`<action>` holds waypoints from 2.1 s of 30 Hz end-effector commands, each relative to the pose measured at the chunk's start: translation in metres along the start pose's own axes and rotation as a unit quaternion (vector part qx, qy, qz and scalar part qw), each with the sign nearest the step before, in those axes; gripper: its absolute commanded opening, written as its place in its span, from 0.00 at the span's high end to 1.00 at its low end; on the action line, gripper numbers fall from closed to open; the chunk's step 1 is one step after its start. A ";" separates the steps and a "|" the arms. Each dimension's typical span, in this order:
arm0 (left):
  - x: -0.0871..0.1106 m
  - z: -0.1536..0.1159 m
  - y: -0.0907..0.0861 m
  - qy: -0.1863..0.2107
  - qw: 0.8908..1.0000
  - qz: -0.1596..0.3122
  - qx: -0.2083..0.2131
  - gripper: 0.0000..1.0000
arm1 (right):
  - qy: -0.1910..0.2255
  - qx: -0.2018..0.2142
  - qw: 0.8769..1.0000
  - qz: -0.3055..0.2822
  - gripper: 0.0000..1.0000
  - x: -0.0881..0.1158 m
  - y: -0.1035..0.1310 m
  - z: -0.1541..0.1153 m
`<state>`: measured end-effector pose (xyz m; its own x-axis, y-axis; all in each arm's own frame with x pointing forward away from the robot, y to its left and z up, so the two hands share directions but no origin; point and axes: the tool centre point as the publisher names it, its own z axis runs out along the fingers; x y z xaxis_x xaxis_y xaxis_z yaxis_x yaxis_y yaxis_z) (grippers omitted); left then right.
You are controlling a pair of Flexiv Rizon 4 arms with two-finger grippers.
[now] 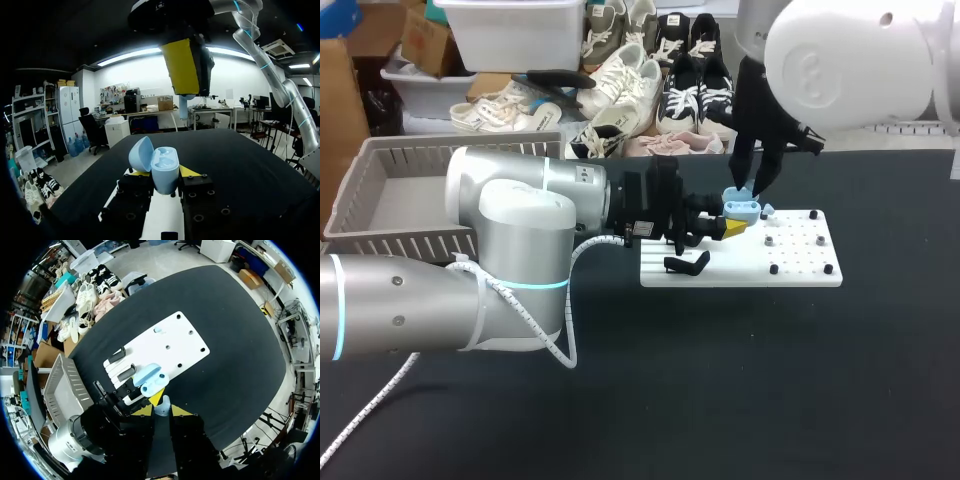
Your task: Pick up each earbud case from the left stands, insert the matching earbuds, close the lid, and place the case in the box.
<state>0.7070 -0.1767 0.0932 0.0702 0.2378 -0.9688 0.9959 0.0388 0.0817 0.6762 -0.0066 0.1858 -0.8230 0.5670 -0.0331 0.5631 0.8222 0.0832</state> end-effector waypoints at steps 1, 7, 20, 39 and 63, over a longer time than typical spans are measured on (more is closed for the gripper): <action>0.001 0.000 0.000 -0.002 1.000 0.001 -0.001 1.00 | 0.002 0.006 1.000 0.000 1.00 -0.003 0.004 0.002; 0.001 0.000 0.000 -0.002 1.000 0.001 -0.001 1.00 | 0.005 0.006 1.000 0.004 1.00 -0.007 0.002 0.008; 0.001 0.000 0.000 -0.002 1.000 0.001 -0.001 1.00 | 0.014 0.001 1.000 0.015 1.00 -0.014 -0.003 0.018; 0.001 0.000 0.000 -0.002 1.000 0.001 -0.001 1.00 | 0.017 -0.001 1.000 0.008 1.00 -0.019 0.002 0.023; 0.001 0.000 0.000 -0.002 1.000 0.001 -0.001 1.00 | 0.028 0.000 1.000 0.001 1.00 -0.022 0.008 0.030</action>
<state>0.7071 -0.1767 0.0932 0.0702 0.2378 -0.9688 0.9959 0.0388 0.0817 0.6989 -0.0115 0.1572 -0.8254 0.5643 0.0195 0.5636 0.8214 0.0877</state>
